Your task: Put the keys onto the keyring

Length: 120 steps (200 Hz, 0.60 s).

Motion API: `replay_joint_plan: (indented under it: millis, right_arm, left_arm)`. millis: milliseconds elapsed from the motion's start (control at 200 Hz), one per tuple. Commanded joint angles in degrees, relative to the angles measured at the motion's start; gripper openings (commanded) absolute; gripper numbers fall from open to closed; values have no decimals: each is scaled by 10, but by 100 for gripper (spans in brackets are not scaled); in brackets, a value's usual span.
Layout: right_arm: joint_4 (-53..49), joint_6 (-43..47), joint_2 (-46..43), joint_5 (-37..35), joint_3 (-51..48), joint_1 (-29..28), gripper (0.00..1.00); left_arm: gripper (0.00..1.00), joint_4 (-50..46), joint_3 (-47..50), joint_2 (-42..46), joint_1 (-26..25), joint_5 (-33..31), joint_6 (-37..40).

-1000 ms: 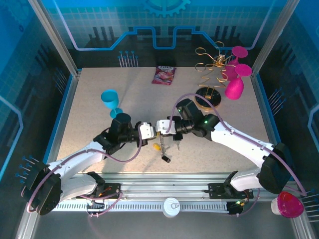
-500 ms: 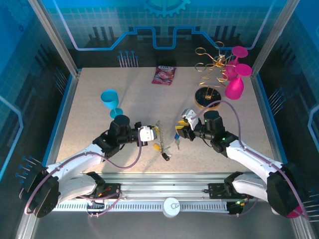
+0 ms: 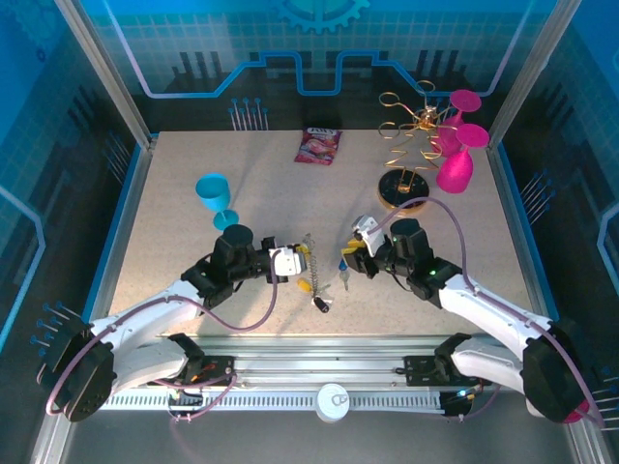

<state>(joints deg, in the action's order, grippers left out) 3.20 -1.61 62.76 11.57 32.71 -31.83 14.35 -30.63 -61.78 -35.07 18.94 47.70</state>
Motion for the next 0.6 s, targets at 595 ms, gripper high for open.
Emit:
replay_joint_plan:
  millis: [595]
  right_arm:
    - [-302,-354,310,-124,215,-60,38]
  left_arm:
    - [0,-140,-78,-13,-2,-40,-134]
